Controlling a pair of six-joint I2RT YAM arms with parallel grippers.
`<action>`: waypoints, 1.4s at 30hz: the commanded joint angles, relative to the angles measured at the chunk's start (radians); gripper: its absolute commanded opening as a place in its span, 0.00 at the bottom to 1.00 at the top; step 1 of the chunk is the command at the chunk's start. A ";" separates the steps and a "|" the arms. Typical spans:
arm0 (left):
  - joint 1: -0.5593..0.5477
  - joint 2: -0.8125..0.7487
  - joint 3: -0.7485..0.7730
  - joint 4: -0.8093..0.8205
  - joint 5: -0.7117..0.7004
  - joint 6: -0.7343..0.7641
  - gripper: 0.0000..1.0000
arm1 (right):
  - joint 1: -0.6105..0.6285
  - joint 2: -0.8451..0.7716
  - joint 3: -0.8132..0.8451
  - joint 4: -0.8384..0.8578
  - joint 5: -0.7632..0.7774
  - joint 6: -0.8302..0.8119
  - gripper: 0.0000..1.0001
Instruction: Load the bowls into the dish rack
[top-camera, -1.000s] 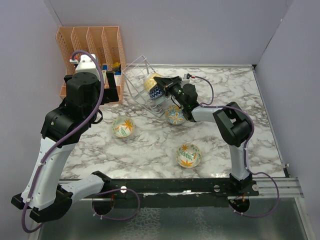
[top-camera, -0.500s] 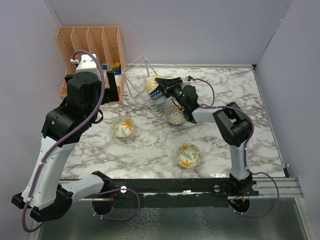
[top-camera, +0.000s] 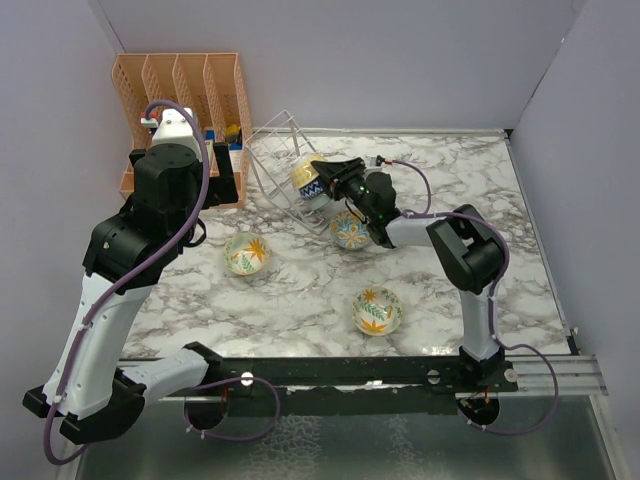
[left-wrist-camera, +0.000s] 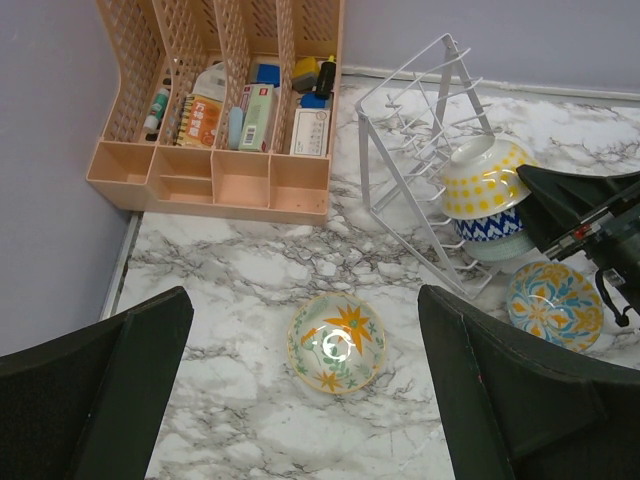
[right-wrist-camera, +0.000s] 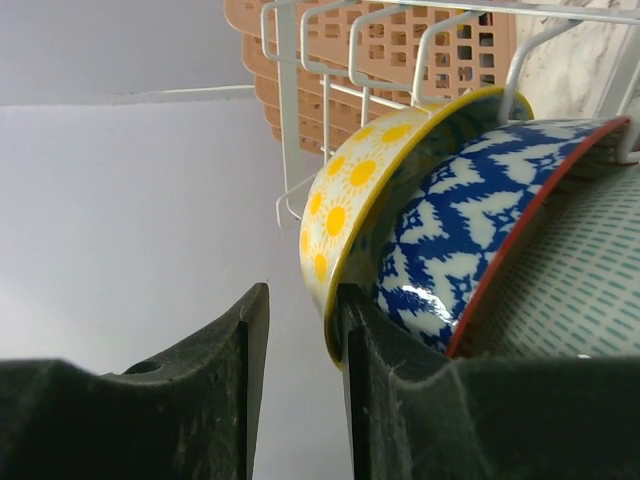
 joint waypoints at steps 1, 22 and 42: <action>-0.006 -0.017 -0.008 0.014 0.000 0.006 0.99 | -0.009 -0.076 -0.029 -0.030 -0.030 -0.025 0.35; -0.006 -0.014 -0.017 0.033 0.003 0.006 0.98 | -0.048 -0.395 -0.113 -0.493 -0.102 -0.337 0.44; -0.005 -0.022 -0.029 0.037 -0.002 -0.004 0.99 | 0.172 -0.362 0.257 -1.579 0.156 -1.157 0.53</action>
